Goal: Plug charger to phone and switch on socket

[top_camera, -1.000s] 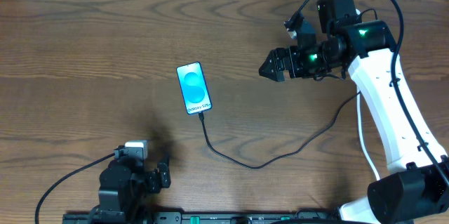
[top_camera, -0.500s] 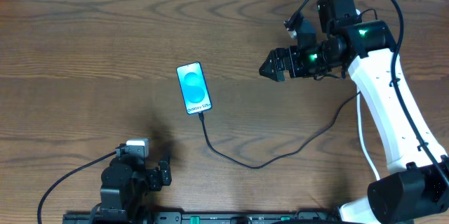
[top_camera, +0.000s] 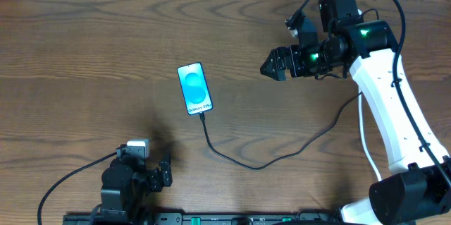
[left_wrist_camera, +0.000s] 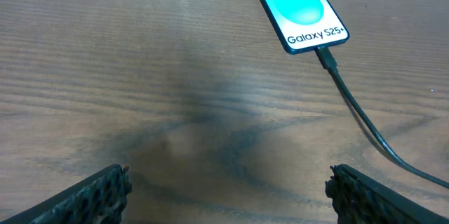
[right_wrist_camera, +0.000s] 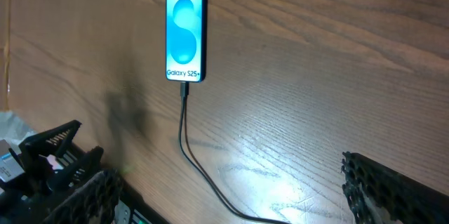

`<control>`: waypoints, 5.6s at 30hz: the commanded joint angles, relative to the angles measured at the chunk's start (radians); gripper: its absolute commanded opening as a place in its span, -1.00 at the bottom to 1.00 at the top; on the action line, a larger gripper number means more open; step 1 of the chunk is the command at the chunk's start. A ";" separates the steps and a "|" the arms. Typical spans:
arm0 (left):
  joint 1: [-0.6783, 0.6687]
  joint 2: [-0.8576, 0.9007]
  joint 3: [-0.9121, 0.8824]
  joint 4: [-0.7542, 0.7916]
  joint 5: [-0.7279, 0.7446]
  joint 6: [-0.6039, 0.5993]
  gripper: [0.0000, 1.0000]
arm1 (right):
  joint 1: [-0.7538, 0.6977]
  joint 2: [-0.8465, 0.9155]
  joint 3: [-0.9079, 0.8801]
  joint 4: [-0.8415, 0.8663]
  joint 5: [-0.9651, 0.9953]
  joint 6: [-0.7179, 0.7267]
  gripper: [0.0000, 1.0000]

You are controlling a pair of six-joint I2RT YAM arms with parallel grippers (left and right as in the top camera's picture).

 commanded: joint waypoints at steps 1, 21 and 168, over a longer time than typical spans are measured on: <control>-0.005 -0.007 -0.036 -0.026 -0.069 0.054 0.86 | 0.005 -0.014 0.005 0.002 -0.002 -0.016 0.99; -0.005 -0.006 -0.036 0.233 -0.293 0.054 0.87 | 0.005 -0.014 0.005 -0.002 -0.002 -0.024 0.99; -0.018 -0.007 -0.090 0.335 -0.278 0.043 0.86 | -0.654 0.658 0.120 0.887 -0.161 0.409 -0.98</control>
